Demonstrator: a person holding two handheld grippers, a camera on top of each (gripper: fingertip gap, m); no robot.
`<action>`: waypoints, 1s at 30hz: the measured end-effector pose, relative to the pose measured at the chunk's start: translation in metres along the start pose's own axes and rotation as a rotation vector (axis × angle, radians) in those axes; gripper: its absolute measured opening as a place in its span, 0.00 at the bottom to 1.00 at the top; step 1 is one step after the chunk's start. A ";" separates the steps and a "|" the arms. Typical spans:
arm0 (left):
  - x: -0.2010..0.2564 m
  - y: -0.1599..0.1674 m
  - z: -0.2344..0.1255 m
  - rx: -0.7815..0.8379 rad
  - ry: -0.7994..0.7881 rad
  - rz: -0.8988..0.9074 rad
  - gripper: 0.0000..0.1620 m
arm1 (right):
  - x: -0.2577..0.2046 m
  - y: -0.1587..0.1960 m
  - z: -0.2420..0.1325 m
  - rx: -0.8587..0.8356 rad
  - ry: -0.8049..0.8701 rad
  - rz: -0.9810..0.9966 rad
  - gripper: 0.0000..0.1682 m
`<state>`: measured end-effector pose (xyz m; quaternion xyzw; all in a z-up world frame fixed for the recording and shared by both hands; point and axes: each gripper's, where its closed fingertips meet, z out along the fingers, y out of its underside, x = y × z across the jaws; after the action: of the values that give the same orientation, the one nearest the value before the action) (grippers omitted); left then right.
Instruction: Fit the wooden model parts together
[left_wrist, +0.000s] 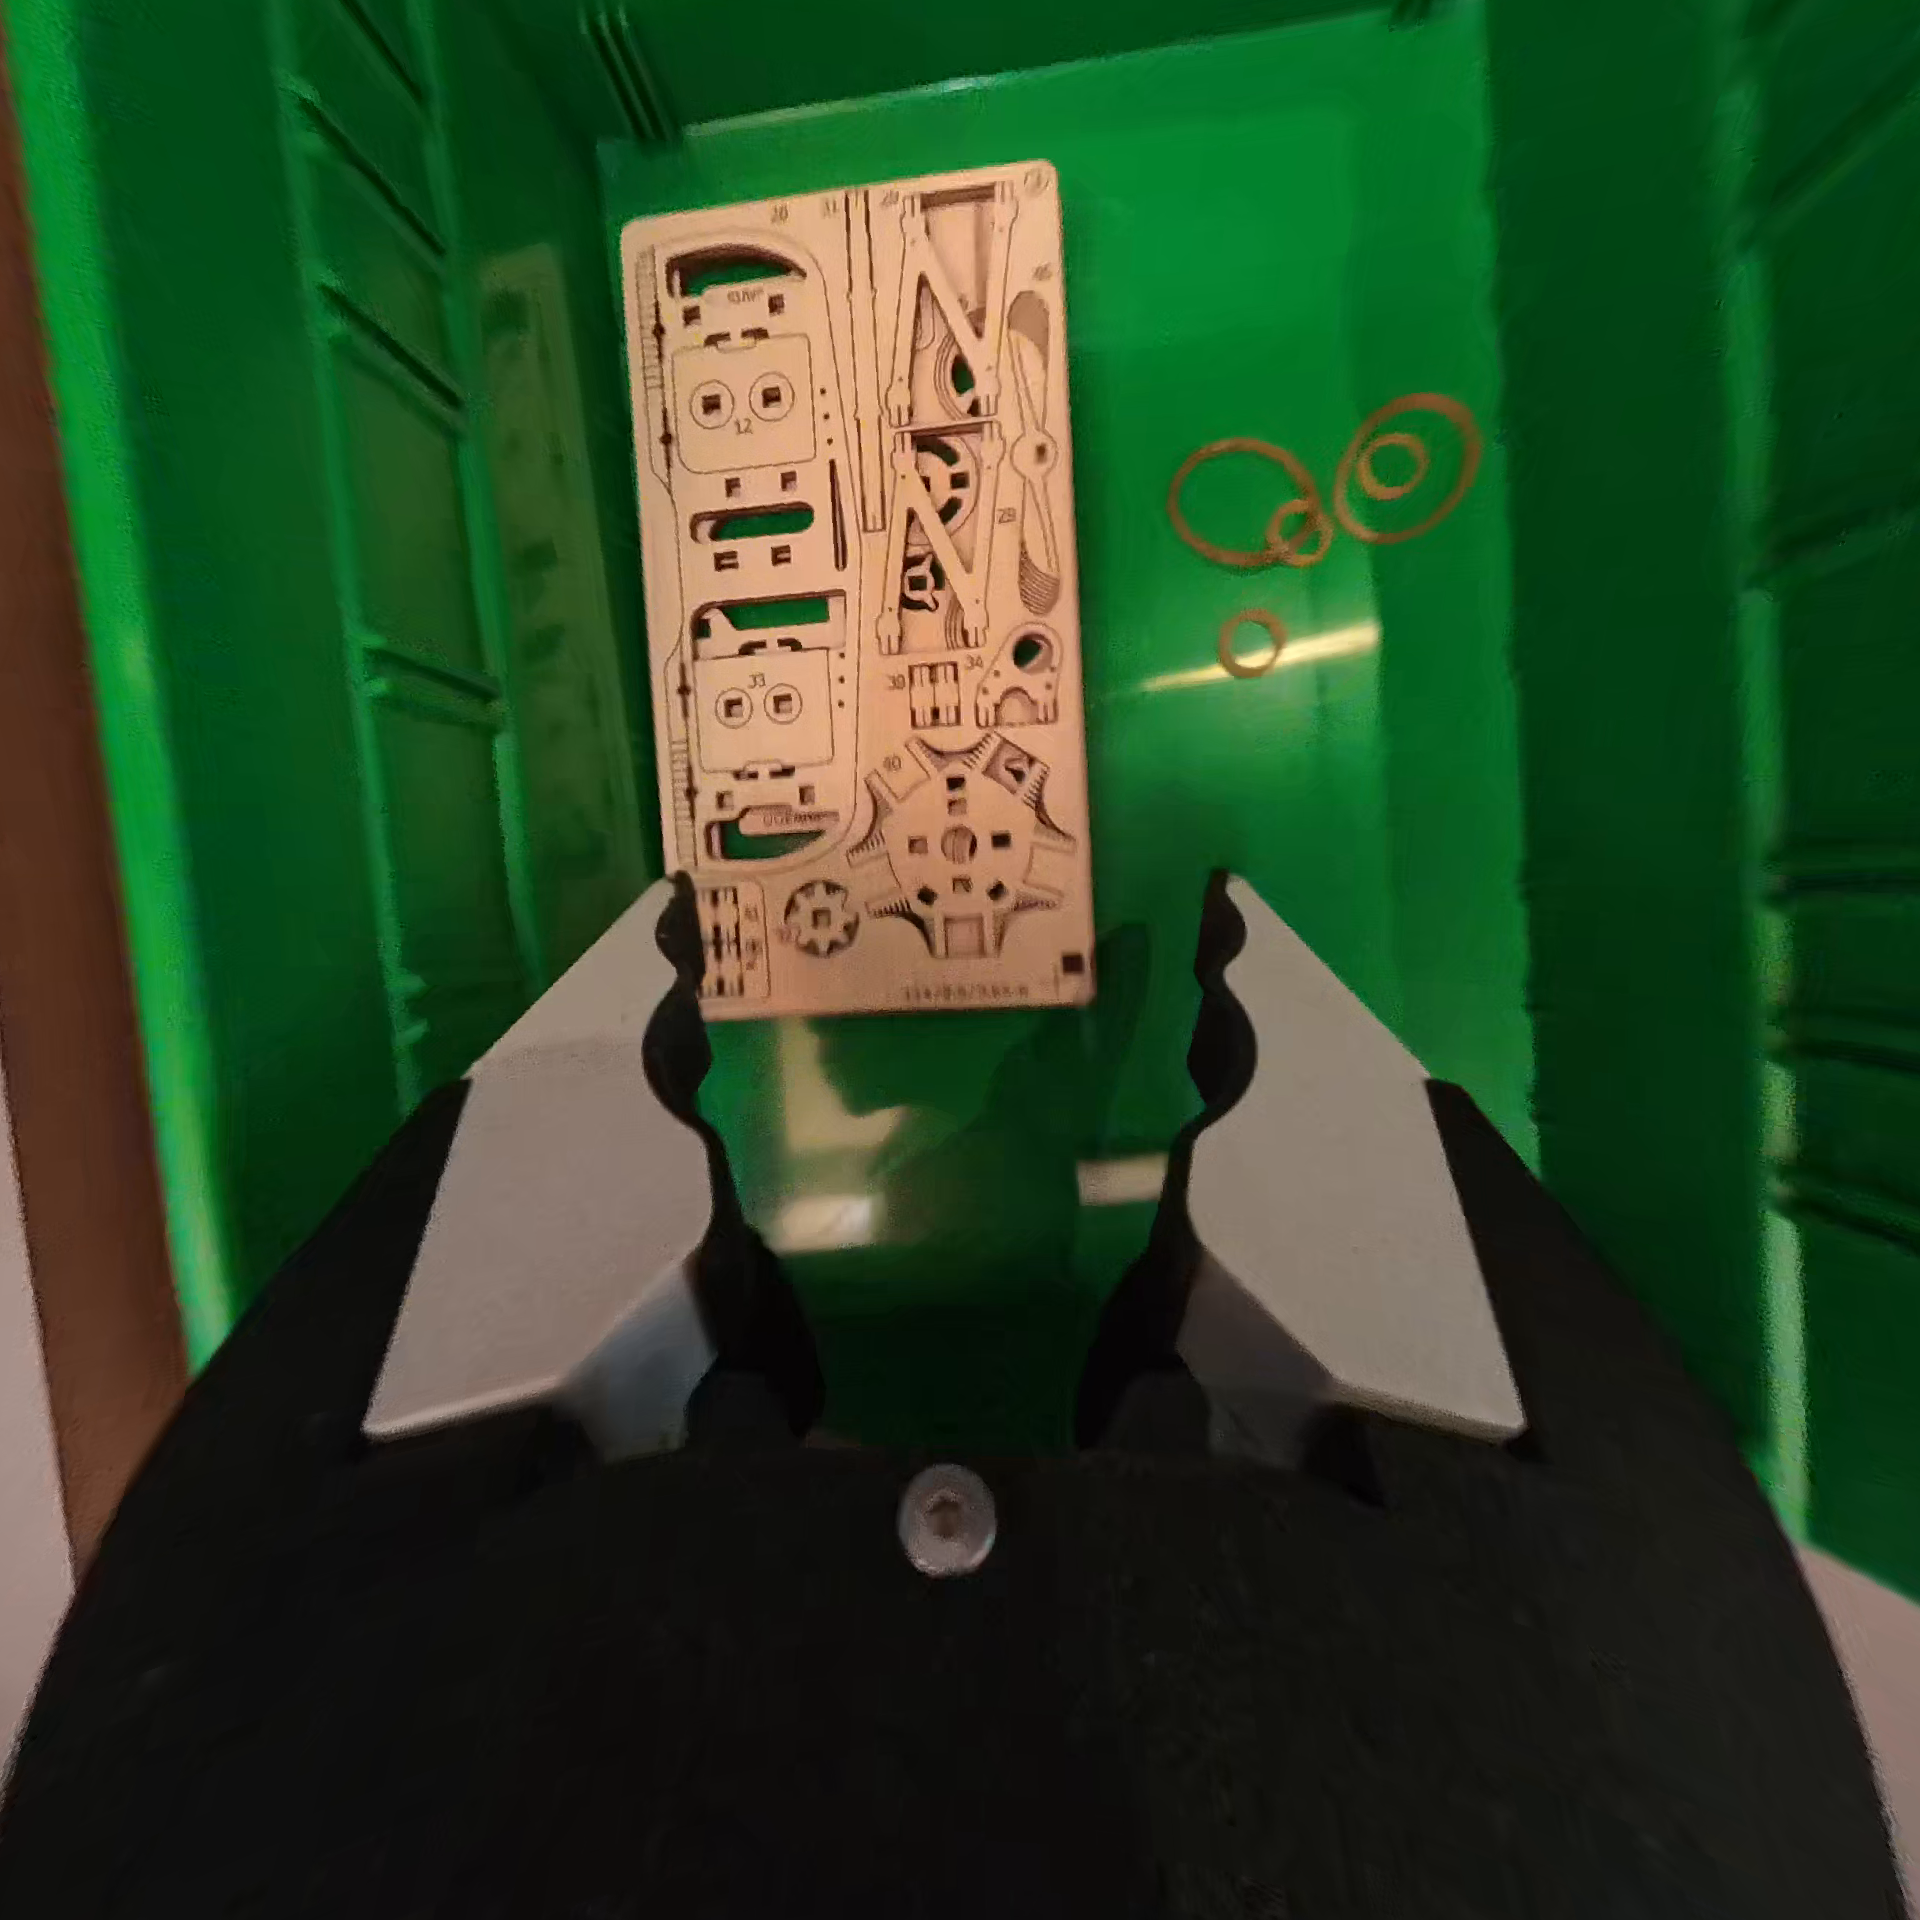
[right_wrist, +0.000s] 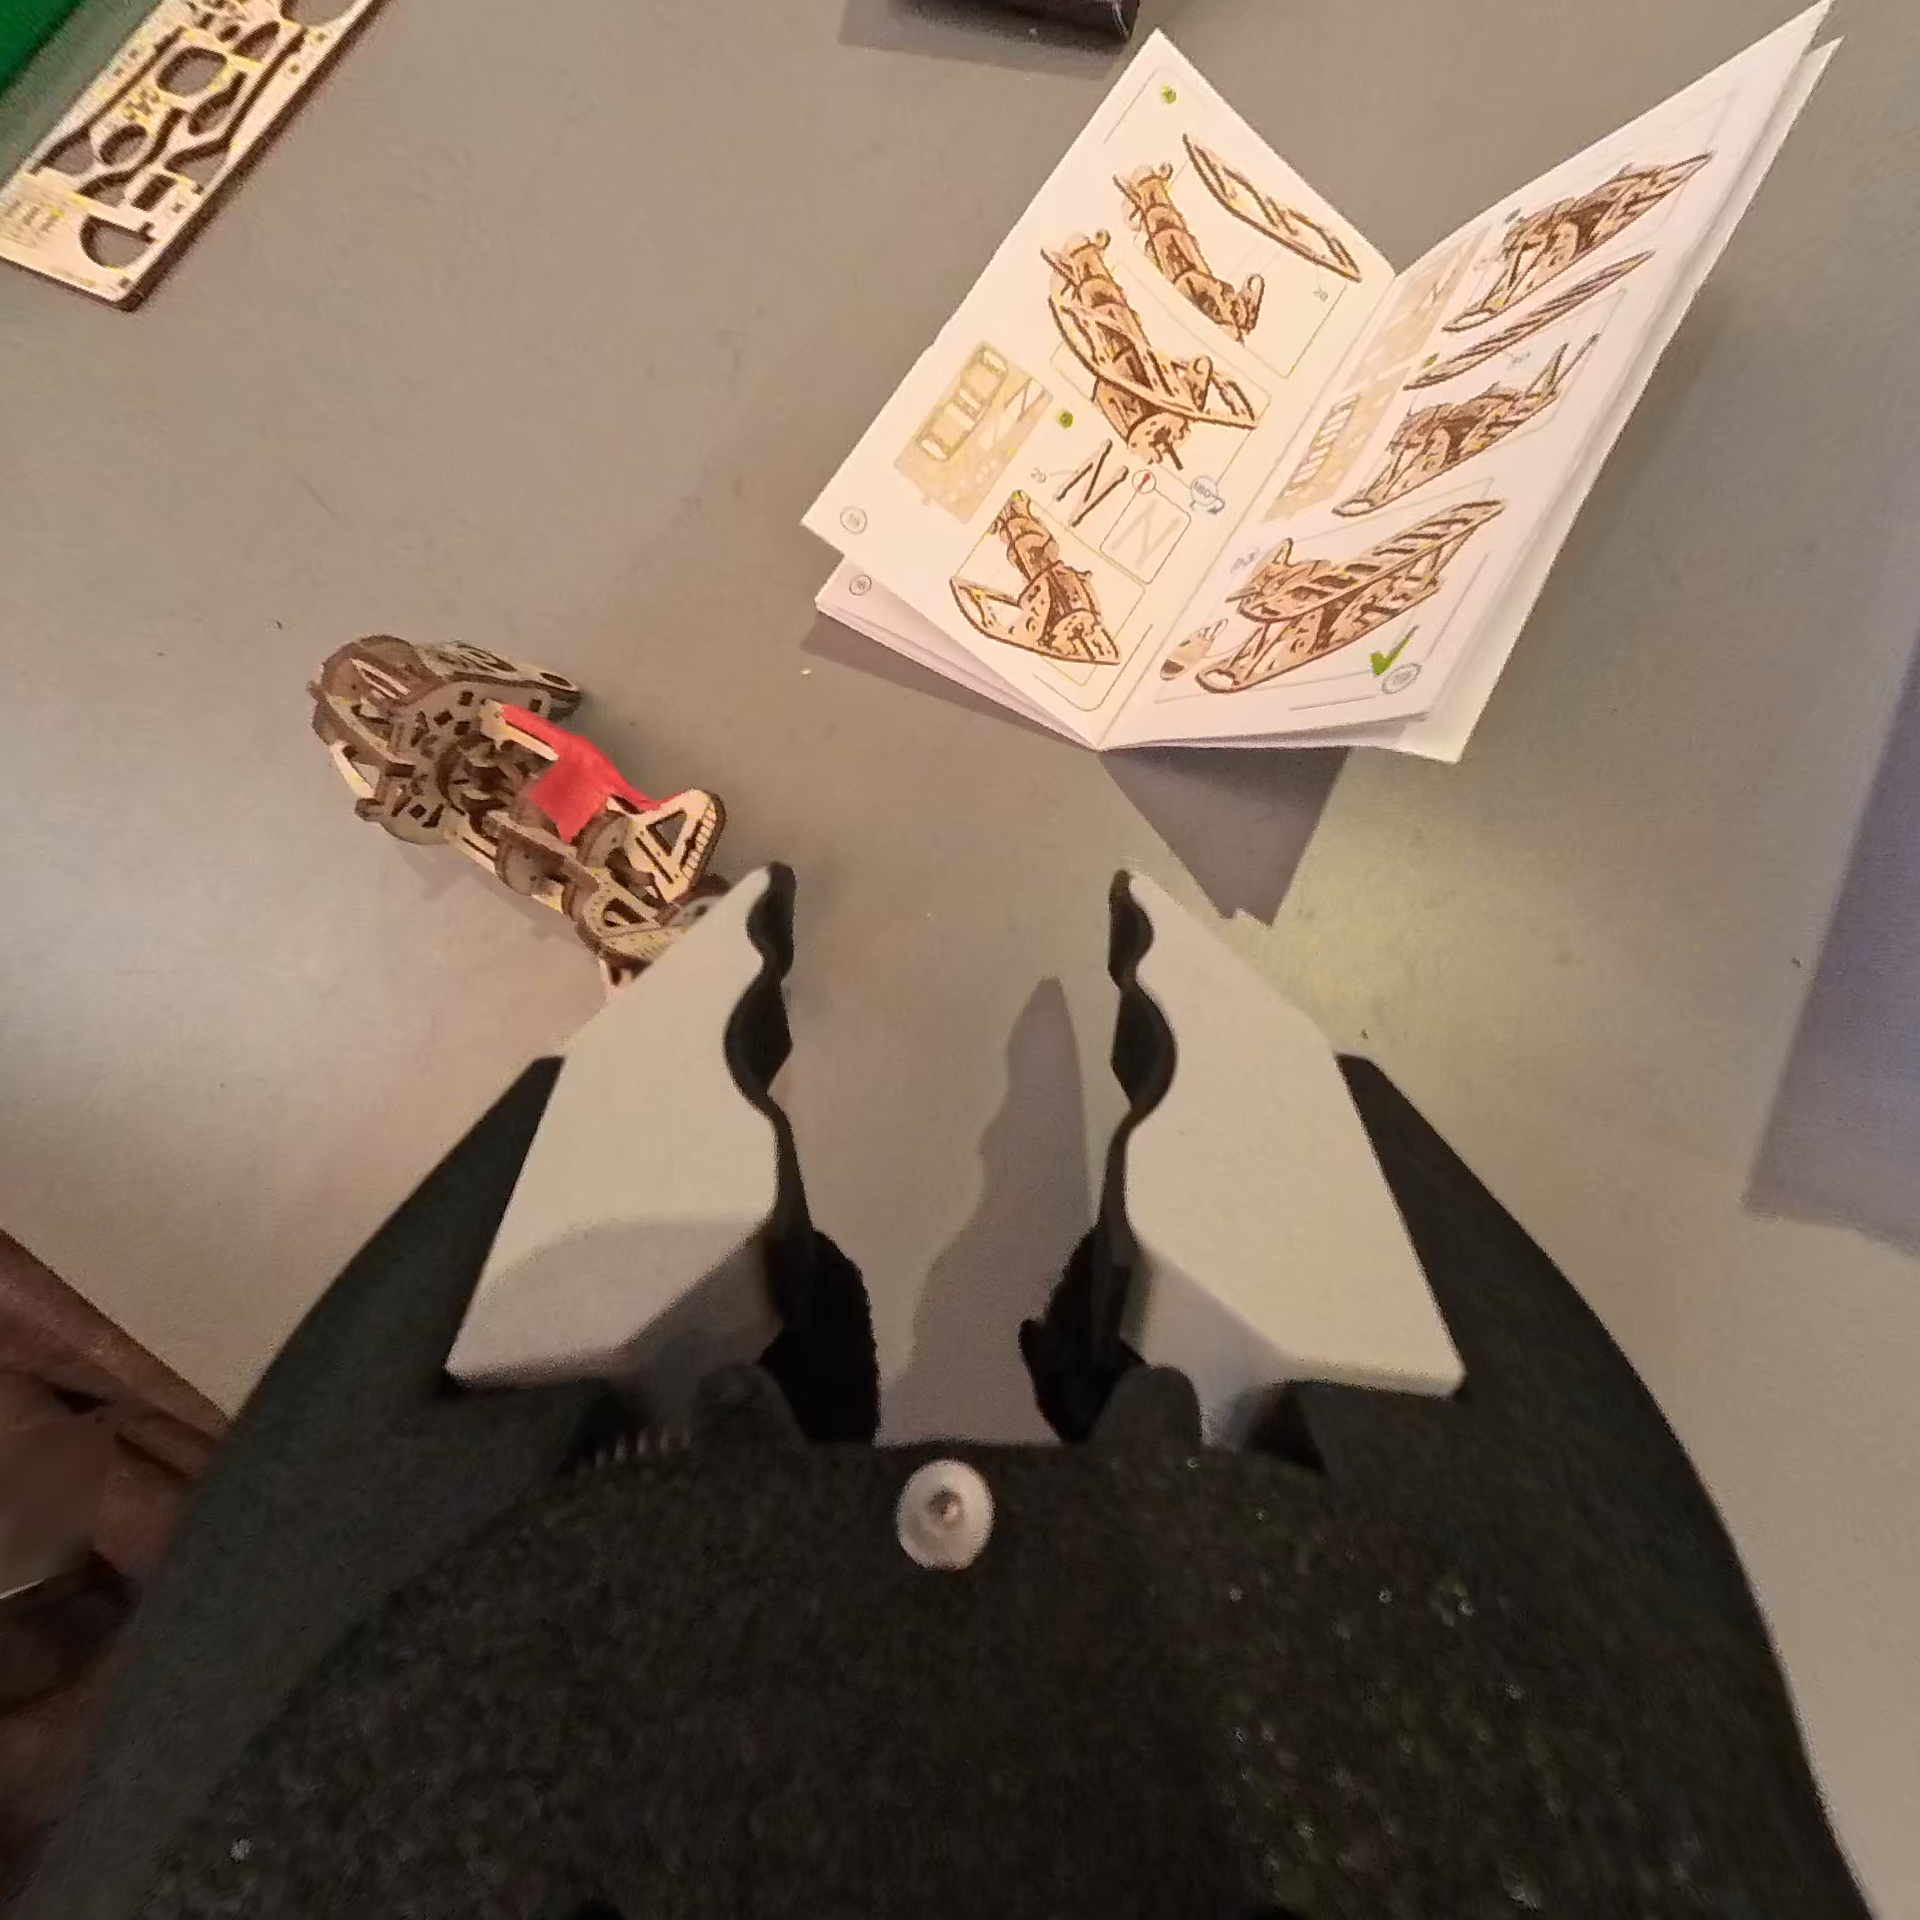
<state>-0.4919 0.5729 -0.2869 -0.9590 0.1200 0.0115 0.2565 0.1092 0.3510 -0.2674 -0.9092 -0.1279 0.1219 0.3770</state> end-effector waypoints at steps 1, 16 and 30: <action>-0.001 0.000 0.008 -0.018 -0.002 0.003 0.58 | 0.001 0.002 -0.001 -0.006 0.010 -0.004 0.36; 0.002 0.004 0.024 -0.080 0.023 -0.023 0.35 | 0.008 0.004 0.002 -0.024 0.016 0.012 0.35; 0.002 -0.023 -0.046 0.158 0.231 -0.279 0.03 | 0.009 0.002 -0.004 -0.012 0.006 0.010 0.35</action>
<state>-0.4862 0.5689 -0.2364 -0.9382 0.0152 -0.1435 0.3145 0.1190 0.3500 -0.2675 -0.9125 -0.1228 0.1204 0.3712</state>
